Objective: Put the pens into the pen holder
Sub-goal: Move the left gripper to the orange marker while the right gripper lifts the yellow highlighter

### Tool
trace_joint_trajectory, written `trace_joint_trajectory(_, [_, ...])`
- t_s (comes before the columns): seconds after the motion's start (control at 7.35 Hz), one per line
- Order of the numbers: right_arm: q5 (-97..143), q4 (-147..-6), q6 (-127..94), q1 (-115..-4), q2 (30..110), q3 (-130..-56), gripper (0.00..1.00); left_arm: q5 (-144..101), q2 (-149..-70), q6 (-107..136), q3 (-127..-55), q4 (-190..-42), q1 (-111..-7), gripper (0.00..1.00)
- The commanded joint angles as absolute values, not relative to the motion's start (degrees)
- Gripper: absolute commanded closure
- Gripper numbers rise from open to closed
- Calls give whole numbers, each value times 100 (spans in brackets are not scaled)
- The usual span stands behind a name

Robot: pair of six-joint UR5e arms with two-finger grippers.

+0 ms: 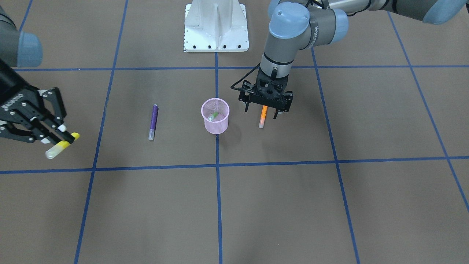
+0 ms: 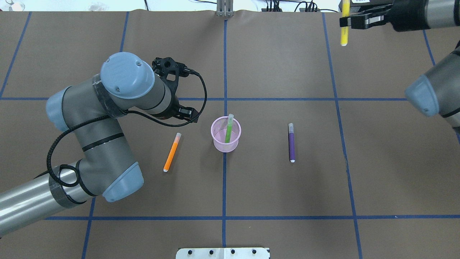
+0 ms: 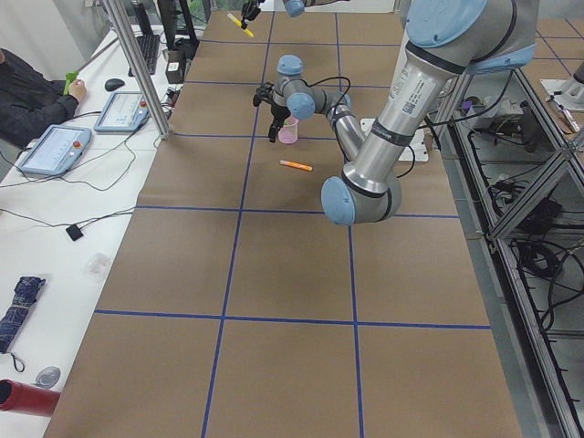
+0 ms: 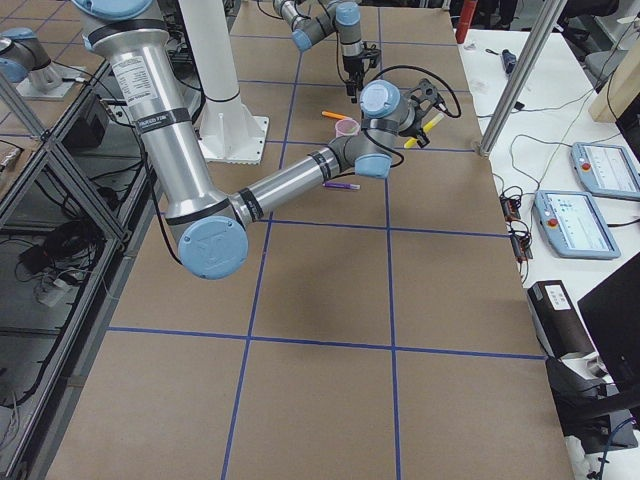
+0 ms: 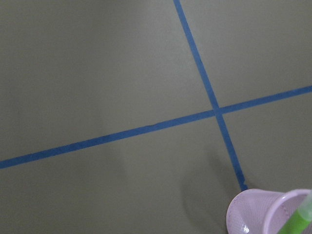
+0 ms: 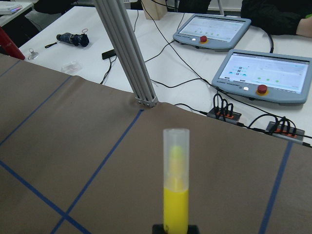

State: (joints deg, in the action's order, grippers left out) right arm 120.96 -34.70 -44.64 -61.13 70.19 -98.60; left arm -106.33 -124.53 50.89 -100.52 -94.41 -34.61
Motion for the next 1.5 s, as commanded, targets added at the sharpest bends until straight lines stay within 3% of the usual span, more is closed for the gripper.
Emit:
trace_joint_trajectory(0.0, [11288, -3050, -4684, -5302, 7005, -9879, 100, -10846, -12322, 5089, -9653, -9501, -3393, 6])
trace_joint_trajectory(0.41, [10978, -3041, -4790, -4966, 7005, -10002, 100, -10854, -12366, 5133, -9327, -9527, -3366, 7])
trace_joint_trajectory(0.68, [10978, -3041, -4790, -4913, 6987, -10011, 100, -10854, -12410, 5133, -9176, -9554, -3357, 17])
trace_joint_trajectory(1.22, [10907, -3041, -4799, -4729, 6882, -10028, 100, -11171, -12489, 5142, -9070, -9554, -3235, 17])
trace_joint_trajectory(1.36, [10907, -3041, -4799, -4729, 6882, -10054, 100, -11171, -12481, 5142, -9044, -9554, -3191, 22])
